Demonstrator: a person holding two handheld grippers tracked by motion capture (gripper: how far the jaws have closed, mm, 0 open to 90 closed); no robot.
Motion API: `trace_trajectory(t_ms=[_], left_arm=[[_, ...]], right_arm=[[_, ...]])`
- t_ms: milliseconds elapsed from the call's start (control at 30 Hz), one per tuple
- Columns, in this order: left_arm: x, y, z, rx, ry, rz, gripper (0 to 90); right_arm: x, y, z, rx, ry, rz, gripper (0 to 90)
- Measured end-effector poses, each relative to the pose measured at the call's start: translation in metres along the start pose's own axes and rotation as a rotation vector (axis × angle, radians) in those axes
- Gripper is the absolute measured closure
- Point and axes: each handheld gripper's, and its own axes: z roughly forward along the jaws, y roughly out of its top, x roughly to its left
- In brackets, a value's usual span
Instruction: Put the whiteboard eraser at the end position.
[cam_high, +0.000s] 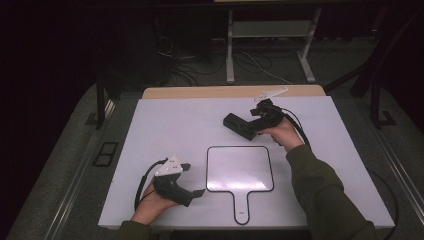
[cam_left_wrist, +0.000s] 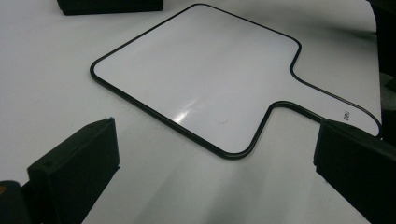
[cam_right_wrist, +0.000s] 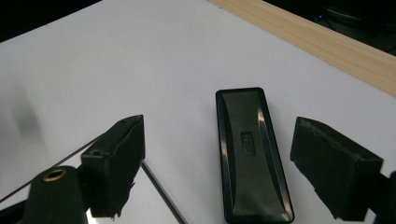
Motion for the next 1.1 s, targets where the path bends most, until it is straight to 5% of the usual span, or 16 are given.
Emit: trace_trajectory(t_ms=[300,1100], left_arm=[[0.002,-0.001,-0.001,-0.011,0.012,-0.001,0.0],[-0.001,-0.002,-0.001,-0.011,0.001,-0.008,0.0]], right_arm=[[0.013,-0.019,-0.01,0.002,-0.035,-0.022,16.6],[0.041,-0.079,-0.05,-0.075,0.004,-0.041,16.6]])
